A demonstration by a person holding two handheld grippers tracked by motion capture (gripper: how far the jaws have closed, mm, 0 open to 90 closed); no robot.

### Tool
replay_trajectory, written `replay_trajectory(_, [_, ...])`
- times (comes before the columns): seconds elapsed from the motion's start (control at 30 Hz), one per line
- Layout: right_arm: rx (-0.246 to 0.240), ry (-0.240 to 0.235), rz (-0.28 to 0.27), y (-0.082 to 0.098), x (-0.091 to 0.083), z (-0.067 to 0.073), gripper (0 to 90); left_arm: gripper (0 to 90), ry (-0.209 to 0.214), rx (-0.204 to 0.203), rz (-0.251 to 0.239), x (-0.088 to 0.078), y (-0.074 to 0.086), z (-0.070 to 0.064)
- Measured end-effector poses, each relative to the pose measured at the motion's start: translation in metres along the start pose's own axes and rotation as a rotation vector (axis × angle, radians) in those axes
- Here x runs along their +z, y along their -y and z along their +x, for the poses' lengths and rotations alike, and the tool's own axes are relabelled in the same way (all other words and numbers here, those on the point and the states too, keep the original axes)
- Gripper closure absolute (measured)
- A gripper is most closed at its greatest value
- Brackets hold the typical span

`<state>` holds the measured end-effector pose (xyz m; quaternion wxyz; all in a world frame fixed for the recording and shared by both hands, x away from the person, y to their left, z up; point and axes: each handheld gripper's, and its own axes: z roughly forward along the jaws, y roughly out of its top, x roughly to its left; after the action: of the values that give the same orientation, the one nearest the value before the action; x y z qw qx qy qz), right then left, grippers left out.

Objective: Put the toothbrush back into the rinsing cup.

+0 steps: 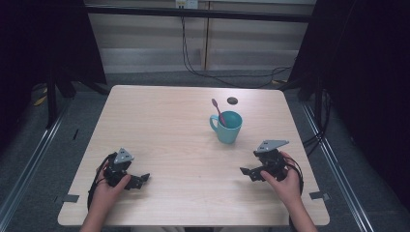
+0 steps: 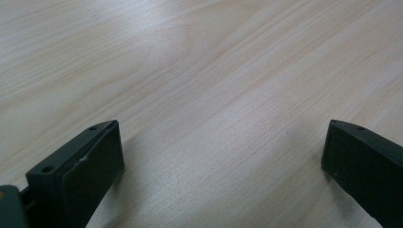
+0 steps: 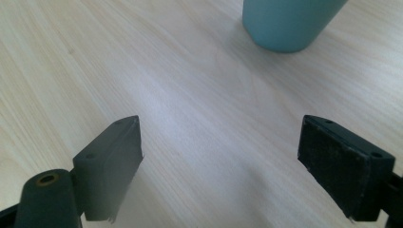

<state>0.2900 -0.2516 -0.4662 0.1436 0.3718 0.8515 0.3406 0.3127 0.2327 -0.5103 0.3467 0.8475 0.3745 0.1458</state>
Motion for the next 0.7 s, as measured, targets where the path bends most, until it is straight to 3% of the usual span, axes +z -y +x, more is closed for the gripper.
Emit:
replay_trajectory(0.53, [0.05,0.01,0.013,0.036,0.008,-0.003,14.3,0.0,0.0,-0.002,0.0,0.0,0.0,0.0])
replay_trajectory(0.7, [0.057,0.049,0.015,0.044,0.012,-0.004,14.0,0.0,0.0,-0.001,0.001,0.0,0.0,0.0])
